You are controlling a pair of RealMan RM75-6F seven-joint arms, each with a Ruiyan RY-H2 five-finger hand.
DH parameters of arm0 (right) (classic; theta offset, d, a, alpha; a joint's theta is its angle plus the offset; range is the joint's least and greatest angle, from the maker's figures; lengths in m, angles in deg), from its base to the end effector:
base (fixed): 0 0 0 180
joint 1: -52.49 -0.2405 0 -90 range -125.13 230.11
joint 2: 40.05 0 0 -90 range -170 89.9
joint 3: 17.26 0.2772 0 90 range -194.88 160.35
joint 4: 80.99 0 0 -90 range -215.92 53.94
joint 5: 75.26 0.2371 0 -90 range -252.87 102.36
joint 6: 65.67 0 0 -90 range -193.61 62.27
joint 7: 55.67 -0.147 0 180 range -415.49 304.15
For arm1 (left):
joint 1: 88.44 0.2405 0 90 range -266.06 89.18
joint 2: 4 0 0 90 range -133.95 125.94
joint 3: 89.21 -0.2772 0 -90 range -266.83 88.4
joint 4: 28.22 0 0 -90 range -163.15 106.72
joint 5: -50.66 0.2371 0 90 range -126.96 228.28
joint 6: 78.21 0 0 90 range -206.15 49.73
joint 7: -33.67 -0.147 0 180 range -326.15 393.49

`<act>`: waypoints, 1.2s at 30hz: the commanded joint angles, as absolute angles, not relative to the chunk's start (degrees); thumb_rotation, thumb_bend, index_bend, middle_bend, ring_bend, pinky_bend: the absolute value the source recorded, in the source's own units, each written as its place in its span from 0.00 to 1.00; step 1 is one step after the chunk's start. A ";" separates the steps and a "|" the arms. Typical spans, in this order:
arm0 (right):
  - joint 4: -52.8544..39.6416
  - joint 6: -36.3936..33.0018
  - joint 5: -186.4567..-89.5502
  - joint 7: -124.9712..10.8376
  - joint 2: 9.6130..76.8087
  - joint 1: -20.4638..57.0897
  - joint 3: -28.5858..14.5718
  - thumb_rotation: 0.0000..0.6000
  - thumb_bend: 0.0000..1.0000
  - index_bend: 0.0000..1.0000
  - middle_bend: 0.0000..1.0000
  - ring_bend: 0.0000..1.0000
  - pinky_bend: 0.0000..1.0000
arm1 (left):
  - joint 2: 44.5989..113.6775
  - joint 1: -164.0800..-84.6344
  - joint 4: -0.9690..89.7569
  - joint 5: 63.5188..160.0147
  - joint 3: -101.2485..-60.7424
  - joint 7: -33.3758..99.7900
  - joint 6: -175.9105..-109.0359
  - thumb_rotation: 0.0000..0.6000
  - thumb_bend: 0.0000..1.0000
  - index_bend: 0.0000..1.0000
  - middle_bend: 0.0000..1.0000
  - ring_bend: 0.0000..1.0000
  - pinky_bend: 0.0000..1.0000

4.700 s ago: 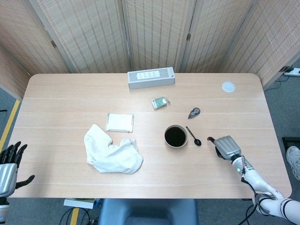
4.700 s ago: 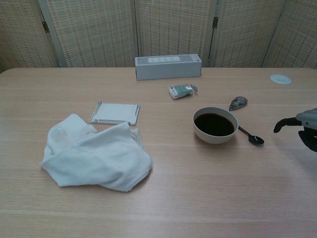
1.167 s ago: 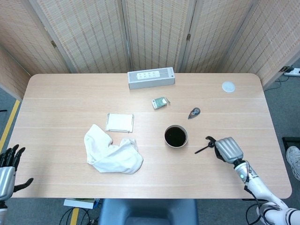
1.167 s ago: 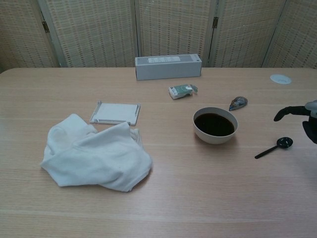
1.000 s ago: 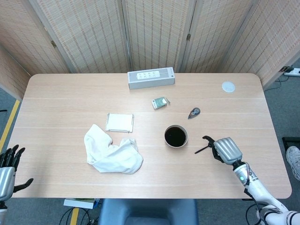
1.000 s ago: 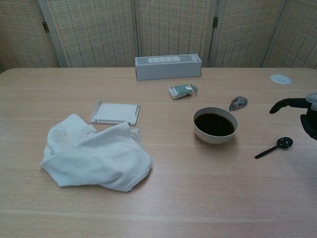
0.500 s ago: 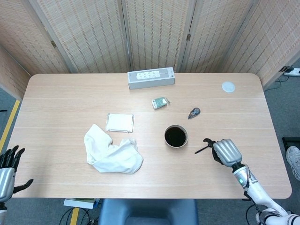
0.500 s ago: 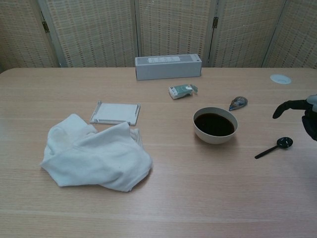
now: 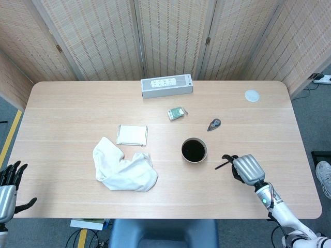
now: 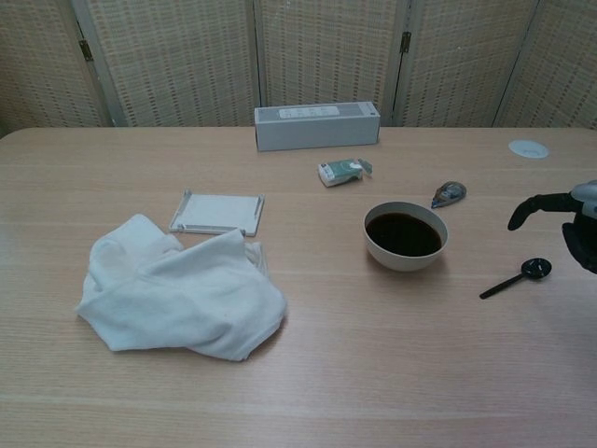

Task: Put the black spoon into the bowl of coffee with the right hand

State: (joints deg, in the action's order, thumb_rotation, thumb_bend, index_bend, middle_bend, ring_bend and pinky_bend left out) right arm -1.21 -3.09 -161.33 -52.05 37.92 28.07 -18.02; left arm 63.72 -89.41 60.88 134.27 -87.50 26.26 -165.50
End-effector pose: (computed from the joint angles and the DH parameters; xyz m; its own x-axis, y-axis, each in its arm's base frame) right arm -0.3076 -0.2783 0.0179 0.5269 -0.2817 0.8019 -0.8364 -0.3399 0.4301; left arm -0.3633 0.1593 0.1318 0.5039 0.0229 0.8635 0.8588 0.0940 -0.5037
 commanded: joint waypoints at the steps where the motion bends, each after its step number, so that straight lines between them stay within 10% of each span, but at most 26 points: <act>1: -1.16 -3.26 -161.53 -51.65 37.77 27.95 -18.13 0.83 0.00 0.30 0.93 0.99 0.91 | 63.74 -89.38 60.89 134.29 -87.50 26.29 -165.54 1.00 0.15 0.12 0.06 0.07 0.14; 7: -0.97 -3.93 -160.53 -48.62 37.70 27.82 -17.86 0.77 0.00 0.30 1.00 1.00 1.00 | 63.78 -89.34 60.92 134.32 -87.55 26.26 -165.50 1.00 0.15 0.12 0.06 0.07 0.14; 12: -2.33 -4.17 -159.82 -42.17 38.53 27.50 -17.57 1.00 0.06 0.30 1.00 1.00 1.00 | 63.81 -89.38 60.84 134.39 -87.55 26.32 -165.41 1.00 0.15 0.12 0.06 0.07 0.14; 36: -16.01 -12.37 -161.92 -39.36 47.02 20.97 -18.39 1.00 0.26 0.49 1.00 1.00 1.00 | 64.01 -89.01 60.89 134.36 -87.86 26.19 -165.45 1.00 0.15 0.12 0.06 0.07 0.14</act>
State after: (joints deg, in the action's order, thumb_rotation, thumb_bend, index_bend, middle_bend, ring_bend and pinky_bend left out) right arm -15.36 -12.85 -161.47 -39.33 46.40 21.02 -18.18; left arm 64.01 -89.01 60.90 134.36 -87.86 26.20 -165.45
